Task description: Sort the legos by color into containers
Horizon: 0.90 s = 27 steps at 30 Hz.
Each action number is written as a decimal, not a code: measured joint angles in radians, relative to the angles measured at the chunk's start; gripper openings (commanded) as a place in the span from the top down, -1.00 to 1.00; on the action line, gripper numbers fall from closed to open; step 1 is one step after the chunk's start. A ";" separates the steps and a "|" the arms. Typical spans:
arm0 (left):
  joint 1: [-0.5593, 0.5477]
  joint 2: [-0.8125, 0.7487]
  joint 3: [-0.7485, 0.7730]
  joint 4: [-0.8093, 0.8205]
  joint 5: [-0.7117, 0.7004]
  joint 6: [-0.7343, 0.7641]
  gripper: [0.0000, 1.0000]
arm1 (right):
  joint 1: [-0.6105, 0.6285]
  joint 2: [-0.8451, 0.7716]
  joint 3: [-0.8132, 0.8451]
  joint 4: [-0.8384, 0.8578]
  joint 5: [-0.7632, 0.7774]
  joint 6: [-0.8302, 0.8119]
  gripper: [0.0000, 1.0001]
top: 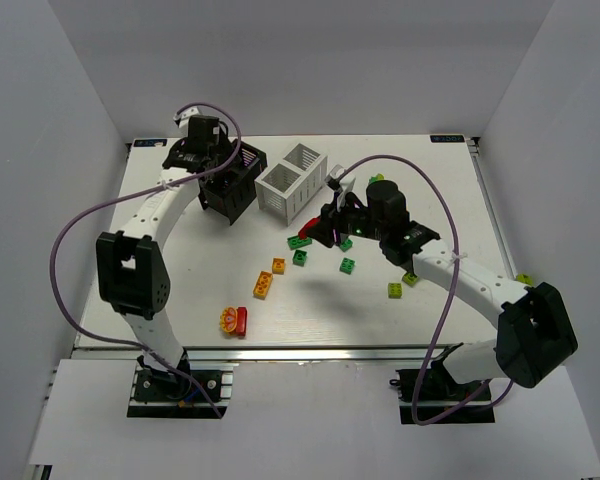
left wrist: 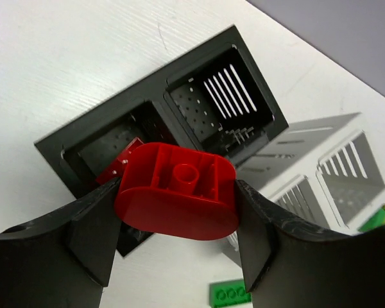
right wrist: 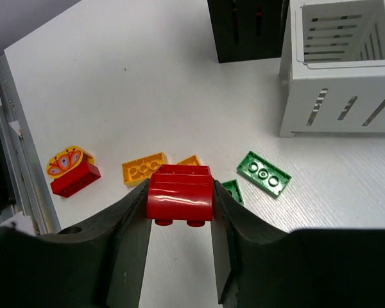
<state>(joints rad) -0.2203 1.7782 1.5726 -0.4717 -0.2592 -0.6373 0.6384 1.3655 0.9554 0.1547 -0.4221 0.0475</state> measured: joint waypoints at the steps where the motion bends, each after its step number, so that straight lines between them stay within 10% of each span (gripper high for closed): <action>1: 0.002 0.022 0.033 -0.020 -0.006 0.017 1.00 | -0.003 0.000 -0.003 0.000 0.000 0.000 1.00; 13: 0.015 0.088 0.084 -0.117 -0.031 0.084 0.75 | -0.016 0.000 -0.004 -0.002 0.000 0.000 1.00; 27: 0.016 0.114 0.099 -0.151 -0.041 0.084 -0.21 | -0.022 0.000 -0.005 -0.002 0.000 0.000 1.00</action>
<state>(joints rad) -0.2039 1.8927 1.6718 -0.6228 -0.3000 -0.5529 0.6163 1.3655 0.9508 0.1524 -0.4221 0.0471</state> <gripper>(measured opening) 0.739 0.431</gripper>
